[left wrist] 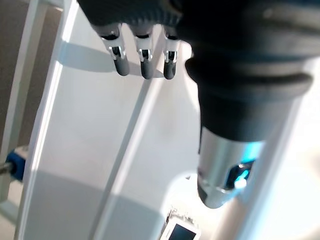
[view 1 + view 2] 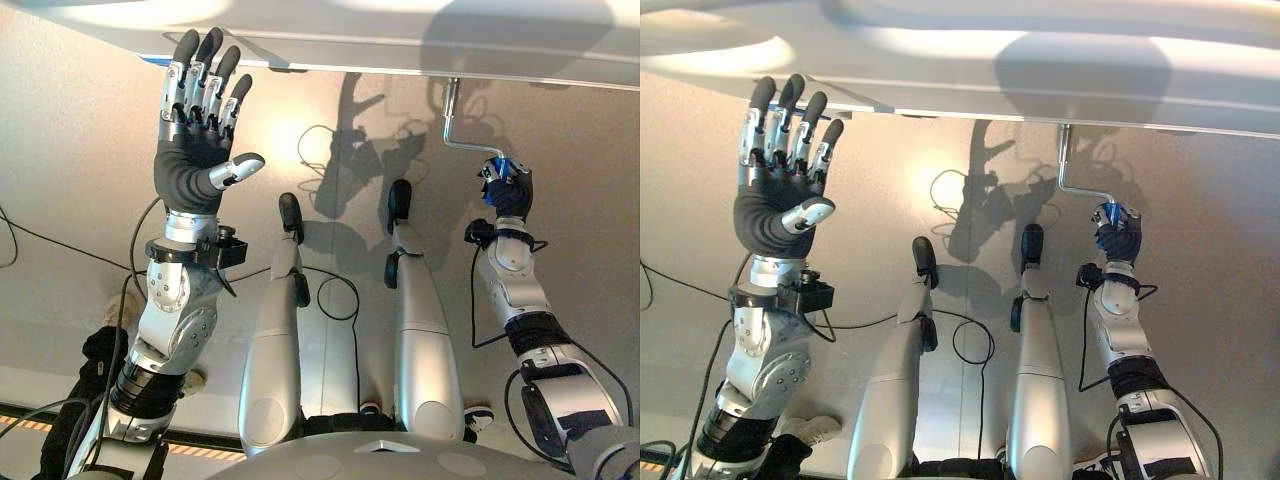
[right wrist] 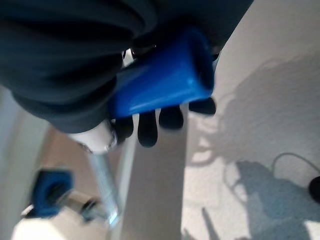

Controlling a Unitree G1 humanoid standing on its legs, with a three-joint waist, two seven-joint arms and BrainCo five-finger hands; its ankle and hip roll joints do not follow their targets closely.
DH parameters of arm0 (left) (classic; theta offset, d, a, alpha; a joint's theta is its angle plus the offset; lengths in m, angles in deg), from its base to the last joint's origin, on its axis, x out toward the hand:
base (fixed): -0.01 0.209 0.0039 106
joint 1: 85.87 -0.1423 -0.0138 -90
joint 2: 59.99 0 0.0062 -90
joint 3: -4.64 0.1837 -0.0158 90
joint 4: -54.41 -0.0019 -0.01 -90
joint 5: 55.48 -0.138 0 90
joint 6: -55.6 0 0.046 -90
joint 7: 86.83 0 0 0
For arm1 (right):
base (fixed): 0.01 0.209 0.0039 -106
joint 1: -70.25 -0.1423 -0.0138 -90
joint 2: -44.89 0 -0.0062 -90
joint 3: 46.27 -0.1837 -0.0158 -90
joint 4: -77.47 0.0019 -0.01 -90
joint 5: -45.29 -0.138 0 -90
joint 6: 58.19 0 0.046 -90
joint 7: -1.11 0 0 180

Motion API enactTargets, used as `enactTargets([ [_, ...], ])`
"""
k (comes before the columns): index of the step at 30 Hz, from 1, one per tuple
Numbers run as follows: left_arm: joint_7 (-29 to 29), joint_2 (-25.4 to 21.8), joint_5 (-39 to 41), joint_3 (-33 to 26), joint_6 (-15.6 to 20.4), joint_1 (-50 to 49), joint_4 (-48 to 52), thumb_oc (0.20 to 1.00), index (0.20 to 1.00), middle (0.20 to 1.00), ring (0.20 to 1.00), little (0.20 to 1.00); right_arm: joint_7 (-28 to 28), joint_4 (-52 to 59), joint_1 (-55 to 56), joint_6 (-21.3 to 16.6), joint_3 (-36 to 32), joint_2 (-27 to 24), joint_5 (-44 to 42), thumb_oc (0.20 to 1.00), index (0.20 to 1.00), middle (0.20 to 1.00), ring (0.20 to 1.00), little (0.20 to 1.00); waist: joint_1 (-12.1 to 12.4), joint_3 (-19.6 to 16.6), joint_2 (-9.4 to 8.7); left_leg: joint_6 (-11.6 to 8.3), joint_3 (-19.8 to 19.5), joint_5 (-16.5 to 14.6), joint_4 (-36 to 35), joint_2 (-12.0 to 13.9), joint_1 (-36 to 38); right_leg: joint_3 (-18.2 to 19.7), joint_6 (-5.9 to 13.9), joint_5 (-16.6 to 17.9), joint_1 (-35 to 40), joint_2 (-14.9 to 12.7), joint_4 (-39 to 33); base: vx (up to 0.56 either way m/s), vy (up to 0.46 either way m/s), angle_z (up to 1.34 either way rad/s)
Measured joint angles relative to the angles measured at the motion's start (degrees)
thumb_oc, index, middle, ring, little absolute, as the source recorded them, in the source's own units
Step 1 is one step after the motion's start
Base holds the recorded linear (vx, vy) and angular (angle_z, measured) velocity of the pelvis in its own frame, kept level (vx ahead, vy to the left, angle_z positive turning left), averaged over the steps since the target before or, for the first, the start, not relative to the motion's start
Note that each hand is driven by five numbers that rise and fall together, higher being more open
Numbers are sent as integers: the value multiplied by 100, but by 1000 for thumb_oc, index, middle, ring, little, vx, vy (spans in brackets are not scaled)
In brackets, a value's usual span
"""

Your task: Raise the hospital bed

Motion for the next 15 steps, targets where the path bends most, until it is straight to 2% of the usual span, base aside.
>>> enactTargets([
  [5,-10,-149,-39,206,-20,138,-369,1000,1000,1000,1000,1000,-163,-715,-189,128,3,-81,-349,1000,1000,1000,1000,1000,-5,0,0,3,-96,4,20,-10,168,-90,-1,-2,229,-19,-3,-2,7,7],
  [8,-39,-161,-68,307,-21,125,-1224,1000,1000,1000,1000,1000,-218,-1421,-203,296,-101,-89,-686,1000,1000,1000,1000,1000,-15,-6,0,1,-120,0,-21,0,498,-135,42,-60,590,-20,-36,10,10,4],
  [9,-62,-168,-117,398,-128,100,-1774,1000,1000,1000,1000,1000,-303,-1754,-125,445,-103,-86,-781,1000,1000,1000,1000,1000,-17,-10,2,-11,-129,-8,-66,17,694,-190,41,-86,797,-17,-76,0,0,0],
  [14,-329,7,-465,454,-379,-200,-3380,1000,1000,1000,1000,1000,-773,-2138,478,784,-83,-51,-774,1000,1000,1000,1000,1000,-33,-15,3,-22,-175,-14,-178,57,1309,-302,51,-59,1521,21,-329,45,30,3],
  [15,-451,88,-729,464,-450,-185,-4031,1000,1000,1000,1000,1000,-853,-2269,560,903,-84,13,-768,1000,1000,1000,1000,1000,-32,-17,2,-19,-199,-11,-200,78,1568,-357,18,16,1857,43,-477,82,38,4],
])
